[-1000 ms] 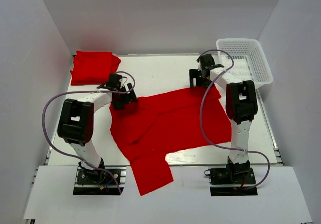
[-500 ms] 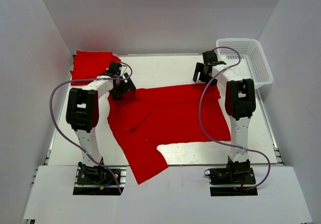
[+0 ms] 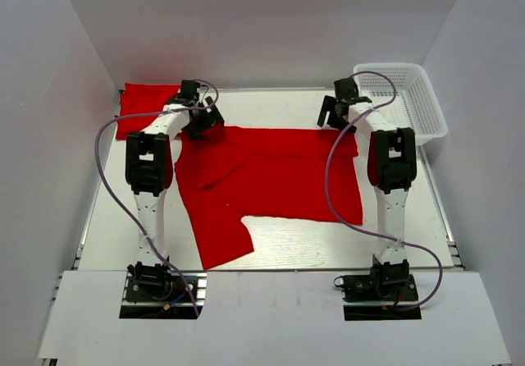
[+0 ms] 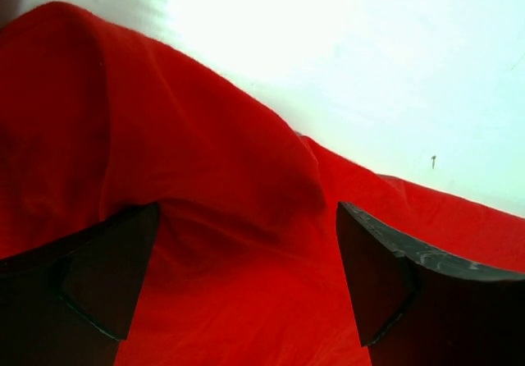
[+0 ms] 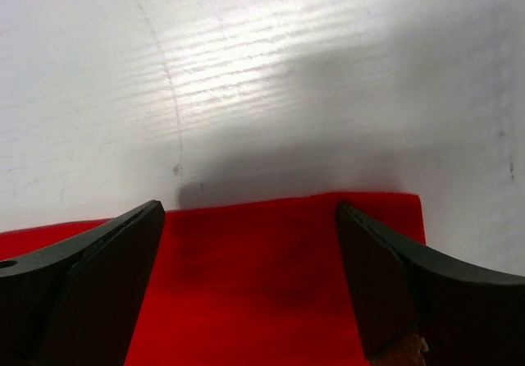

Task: Fold and stack the t-shirts
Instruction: Fold the flattened tshirt in 1/3 of the way

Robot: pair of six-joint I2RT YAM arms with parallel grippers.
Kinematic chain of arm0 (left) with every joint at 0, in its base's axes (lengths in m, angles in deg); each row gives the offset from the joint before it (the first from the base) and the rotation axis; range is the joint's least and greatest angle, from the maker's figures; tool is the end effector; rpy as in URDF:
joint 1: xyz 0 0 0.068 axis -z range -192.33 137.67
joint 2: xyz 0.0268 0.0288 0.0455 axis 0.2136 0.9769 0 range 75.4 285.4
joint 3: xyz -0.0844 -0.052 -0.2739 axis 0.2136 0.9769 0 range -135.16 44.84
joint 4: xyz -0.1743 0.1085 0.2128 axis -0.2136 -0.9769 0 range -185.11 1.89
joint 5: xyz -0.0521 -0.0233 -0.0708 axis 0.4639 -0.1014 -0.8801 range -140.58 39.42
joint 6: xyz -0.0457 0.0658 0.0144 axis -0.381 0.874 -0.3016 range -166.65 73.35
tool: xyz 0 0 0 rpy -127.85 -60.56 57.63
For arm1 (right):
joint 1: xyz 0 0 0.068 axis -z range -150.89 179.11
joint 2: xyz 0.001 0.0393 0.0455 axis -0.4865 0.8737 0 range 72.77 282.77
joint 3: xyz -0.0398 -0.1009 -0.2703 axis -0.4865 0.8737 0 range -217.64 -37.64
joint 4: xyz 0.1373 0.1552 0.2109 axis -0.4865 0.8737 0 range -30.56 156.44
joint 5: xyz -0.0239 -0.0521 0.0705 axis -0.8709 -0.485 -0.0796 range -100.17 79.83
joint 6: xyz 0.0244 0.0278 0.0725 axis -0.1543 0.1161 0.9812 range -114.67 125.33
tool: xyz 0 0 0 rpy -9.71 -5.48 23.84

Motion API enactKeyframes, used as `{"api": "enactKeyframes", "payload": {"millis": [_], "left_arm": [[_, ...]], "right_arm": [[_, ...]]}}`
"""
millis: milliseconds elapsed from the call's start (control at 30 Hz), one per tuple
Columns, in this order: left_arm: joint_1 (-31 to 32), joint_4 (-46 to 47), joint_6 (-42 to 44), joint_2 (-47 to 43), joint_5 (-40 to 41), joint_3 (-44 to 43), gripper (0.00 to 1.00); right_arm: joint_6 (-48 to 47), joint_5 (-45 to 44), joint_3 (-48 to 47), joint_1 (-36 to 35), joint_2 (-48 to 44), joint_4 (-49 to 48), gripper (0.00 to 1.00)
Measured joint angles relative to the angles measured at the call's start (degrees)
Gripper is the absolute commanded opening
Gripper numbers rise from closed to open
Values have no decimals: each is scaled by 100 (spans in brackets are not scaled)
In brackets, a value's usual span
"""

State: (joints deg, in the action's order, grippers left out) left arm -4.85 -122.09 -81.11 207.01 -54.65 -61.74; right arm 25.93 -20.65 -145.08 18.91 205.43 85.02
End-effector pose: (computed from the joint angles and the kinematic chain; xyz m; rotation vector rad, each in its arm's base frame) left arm 0.5571 -0.0783 0.1366 -0.5905 2.5731 -0.3495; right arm 0.5754 0.0904 0.1449 0.3000 2.4189 0.0150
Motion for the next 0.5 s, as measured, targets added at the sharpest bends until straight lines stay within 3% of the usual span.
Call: {"api": "enactKeyframes", "payload": {"millis": [300, 500], "left_arm": [[-13, -223, 461, -94, 28, -98, 100], [26, -179, 841, -1318, 44, 994, 100]], "right_arm": [[-616, 302, -136, -50, -225, 24, 90], [-920, 382, 564, -210, -1320, 0, 90]]}}
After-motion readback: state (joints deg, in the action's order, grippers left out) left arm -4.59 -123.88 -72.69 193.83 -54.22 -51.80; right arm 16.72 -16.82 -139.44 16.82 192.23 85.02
